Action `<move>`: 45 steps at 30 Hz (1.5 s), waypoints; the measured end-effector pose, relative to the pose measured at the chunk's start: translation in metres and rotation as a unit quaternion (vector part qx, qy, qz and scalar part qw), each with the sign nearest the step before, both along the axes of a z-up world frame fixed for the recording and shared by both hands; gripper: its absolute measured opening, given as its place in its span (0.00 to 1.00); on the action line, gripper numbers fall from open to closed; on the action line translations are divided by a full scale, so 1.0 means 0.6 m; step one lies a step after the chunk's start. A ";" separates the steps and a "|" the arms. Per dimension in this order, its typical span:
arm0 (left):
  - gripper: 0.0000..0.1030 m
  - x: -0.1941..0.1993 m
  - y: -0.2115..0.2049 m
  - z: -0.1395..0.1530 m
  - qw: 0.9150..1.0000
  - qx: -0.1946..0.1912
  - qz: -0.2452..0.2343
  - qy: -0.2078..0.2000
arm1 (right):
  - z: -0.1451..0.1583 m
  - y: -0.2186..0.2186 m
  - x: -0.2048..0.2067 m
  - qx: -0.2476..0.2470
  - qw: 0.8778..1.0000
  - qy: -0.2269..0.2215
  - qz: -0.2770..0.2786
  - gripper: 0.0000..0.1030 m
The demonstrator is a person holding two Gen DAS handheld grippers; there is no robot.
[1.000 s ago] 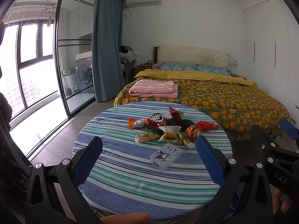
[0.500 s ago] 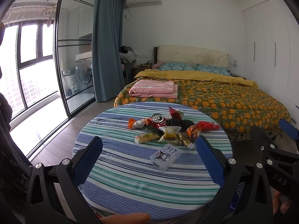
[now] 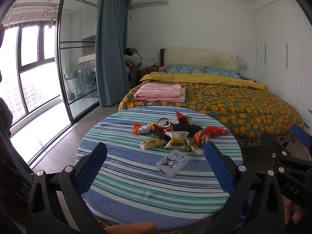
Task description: Collect trash
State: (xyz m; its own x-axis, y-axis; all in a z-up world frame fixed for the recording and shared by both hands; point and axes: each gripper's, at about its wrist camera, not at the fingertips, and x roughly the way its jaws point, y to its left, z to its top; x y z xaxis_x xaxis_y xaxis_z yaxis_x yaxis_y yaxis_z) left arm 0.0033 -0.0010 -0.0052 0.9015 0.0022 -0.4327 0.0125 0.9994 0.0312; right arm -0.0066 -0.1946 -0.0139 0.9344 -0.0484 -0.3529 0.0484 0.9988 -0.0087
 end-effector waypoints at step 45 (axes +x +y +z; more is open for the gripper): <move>0.96 -0.001 -0.002 -0.002 1.000 0.002 -0.001 0.001 | -0.004 -0.005 0.003 0.001 1.000 0.003 -0.001 0.96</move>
State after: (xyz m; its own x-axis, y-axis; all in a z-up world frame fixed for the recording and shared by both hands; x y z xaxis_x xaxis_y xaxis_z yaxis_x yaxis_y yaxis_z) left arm 0.0026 -0.0025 -0.0063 0.9006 0.0015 -0.4346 0.0149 0.9993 0.0344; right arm -0.0049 -0.1976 -0.0165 0.9323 -0.0490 -0.3584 0.0498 0.9987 -0.0069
